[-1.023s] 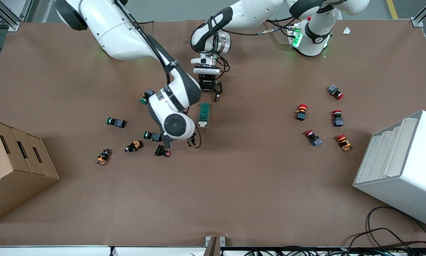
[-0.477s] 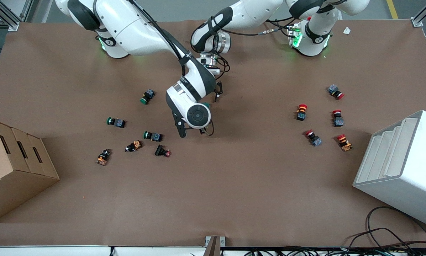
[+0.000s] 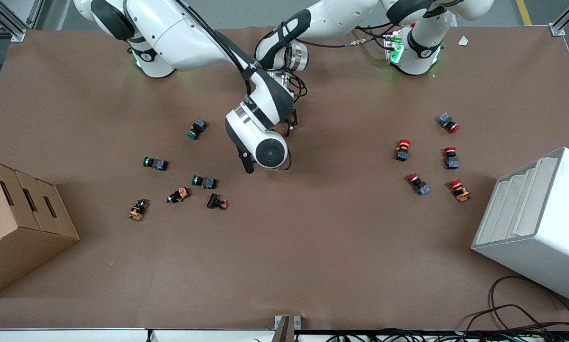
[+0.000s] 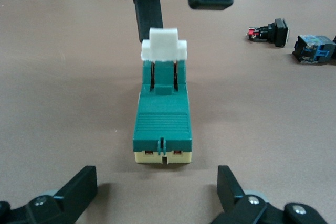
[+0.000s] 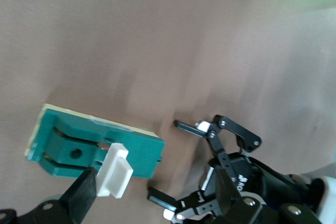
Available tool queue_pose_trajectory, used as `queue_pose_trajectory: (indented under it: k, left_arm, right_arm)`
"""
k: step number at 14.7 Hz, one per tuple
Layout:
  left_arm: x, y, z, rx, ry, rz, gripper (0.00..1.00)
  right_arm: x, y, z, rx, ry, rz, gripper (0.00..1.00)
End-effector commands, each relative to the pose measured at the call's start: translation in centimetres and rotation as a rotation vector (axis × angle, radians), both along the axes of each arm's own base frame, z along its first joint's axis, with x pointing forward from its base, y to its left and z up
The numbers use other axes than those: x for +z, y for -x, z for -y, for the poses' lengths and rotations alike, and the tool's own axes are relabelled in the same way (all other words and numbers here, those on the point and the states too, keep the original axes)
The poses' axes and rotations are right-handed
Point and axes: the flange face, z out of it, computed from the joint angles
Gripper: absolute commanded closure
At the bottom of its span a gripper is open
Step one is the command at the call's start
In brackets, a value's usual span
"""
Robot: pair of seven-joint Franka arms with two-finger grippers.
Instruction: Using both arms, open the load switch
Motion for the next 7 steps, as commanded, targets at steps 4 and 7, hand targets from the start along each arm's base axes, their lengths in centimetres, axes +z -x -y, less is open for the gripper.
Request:
queue_pose_trajectory:
  k: [4,7]
  left_arm:
    - [-1.6,-0.6,-0.3,0.012,-0.001,0.003,0.0]
    - [-1.5,-1.0,-0.3,0.017,0.002,0.004,0.0]
  right_arm:
    - [-1.6,2.3,0.3,0.03,0.024,-0.079,0.0]
    - [-4.0,3.6,1.2,0.078,0.058,-0.101,0.0]
